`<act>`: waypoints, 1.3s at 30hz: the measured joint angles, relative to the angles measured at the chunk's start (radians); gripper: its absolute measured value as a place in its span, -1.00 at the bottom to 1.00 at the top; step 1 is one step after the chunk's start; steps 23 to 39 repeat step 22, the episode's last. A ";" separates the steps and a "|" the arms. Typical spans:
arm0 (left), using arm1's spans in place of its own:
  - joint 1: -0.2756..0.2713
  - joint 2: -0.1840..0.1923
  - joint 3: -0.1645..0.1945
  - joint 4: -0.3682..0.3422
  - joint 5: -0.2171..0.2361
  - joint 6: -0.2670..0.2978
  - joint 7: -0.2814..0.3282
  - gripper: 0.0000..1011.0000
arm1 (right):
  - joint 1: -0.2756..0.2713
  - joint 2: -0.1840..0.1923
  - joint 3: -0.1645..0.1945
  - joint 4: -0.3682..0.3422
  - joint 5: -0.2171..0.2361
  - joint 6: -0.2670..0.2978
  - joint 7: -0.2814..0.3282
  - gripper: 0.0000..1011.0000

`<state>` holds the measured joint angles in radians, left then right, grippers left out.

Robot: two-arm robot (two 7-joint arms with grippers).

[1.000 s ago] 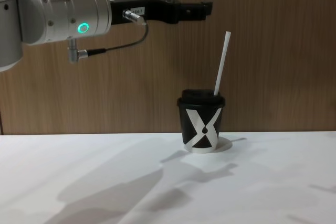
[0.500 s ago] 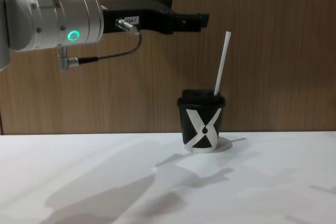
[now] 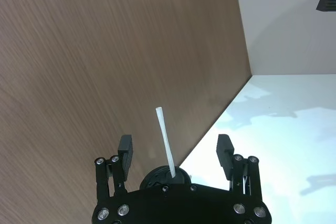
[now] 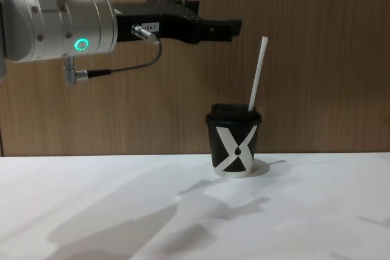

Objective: Pick up the straw with one hand, pass it to the other hand, and insert it into the cup.

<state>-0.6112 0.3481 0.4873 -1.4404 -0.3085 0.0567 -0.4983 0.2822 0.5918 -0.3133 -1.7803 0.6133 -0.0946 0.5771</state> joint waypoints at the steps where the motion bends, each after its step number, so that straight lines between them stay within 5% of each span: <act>1: 0.000 0.000 0.000 0.000 0.000 0.000 0.000 0.98 | 0.000 0.000 0.000 0.000 0.000 0.000 0.000 0.98; 39: 0.003 0.004 0.000 -0.005 -0.001 0.004 -0.002 0.98 | -0.001 -0.002 -0.002 0.000 0.002 -0.005 0.002 0.98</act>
